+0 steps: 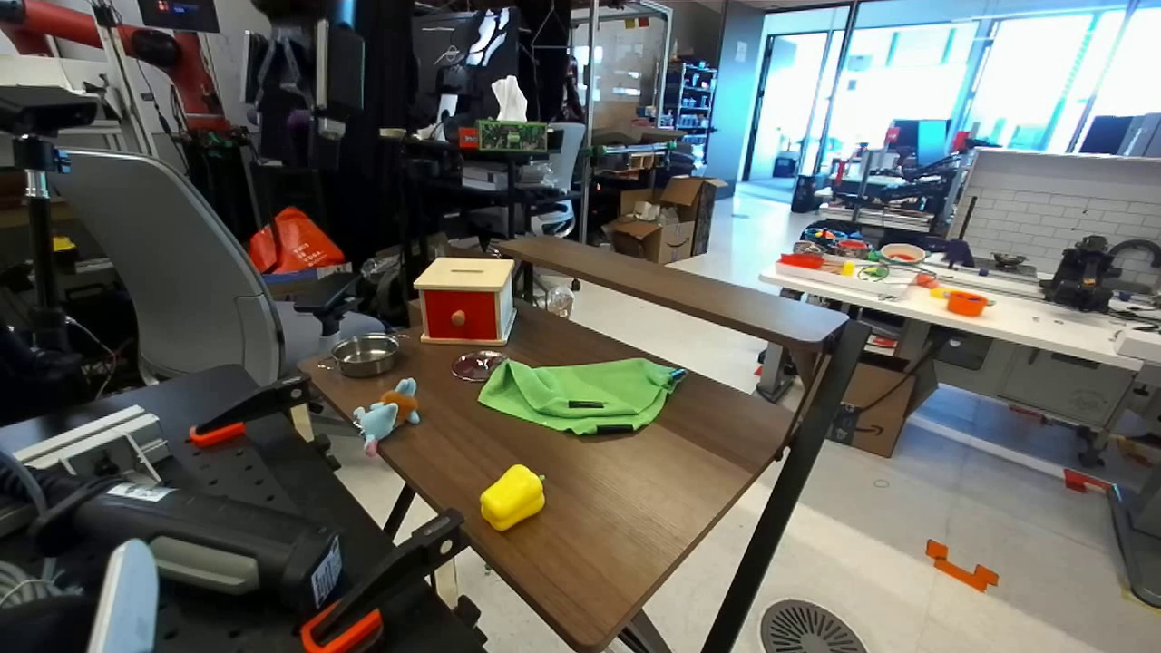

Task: Put the silver lid on the silver pot

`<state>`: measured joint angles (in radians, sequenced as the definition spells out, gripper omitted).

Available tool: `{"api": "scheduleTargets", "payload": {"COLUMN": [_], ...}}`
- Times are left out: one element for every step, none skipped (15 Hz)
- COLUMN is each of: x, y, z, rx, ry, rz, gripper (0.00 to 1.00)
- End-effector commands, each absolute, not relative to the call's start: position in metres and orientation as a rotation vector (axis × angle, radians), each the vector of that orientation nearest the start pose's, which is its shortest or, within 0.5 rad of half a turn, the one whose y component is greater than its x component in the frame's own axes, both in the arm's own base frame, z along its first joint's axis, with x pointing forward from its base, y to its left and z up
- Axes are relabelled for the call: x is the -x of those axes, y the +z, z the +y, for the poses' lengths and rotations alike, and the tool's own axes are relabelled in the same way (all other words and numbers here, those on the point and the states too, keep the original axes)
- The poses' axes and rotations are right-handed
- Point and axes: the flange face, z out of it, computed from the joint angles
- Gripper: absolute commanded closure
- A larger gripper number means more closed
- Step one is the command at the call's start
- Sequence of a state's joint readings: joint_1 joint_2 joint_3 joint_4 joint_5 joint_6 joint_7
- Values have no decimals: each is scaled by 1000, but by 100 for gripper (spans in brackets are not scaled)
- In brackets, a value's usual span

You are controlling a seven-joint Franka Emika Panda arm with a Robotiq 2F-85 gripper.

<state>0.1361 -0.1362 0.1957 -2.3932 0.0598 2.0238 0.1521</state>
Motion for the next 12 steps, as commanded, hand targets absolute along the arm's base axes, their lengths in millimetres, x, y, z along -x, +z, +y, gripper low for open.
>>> {"api": "scheduleTargets", "payload": {"x": [-446, -454, -460, -468, -476, -488, -498, -508, -518, -528, -538, -547], "y": [303, 290, 280, 269, 259, 250, 242, 234, 228, 222, 216, 209], "z": [179, 186, 190, 193, 195, 194, 193, 191, 188, 186, 183, 182], "rx": [3159, 3169, 3175, 3179, 3183, 3189, 3185, 3178, 3175, 3160, 3147, 3137], "ry": [289, 232, 173, 118, 52, -28, -64, -109, -165, -221, -260, -306], "rz": [-395, -436, -472, -506, -528, -535, -551, -565, -574, -591, -600, -608], "gripper": [0, 0, 0, 0, 0, 0, 0, 0, 0, 0, 0, 0]}}
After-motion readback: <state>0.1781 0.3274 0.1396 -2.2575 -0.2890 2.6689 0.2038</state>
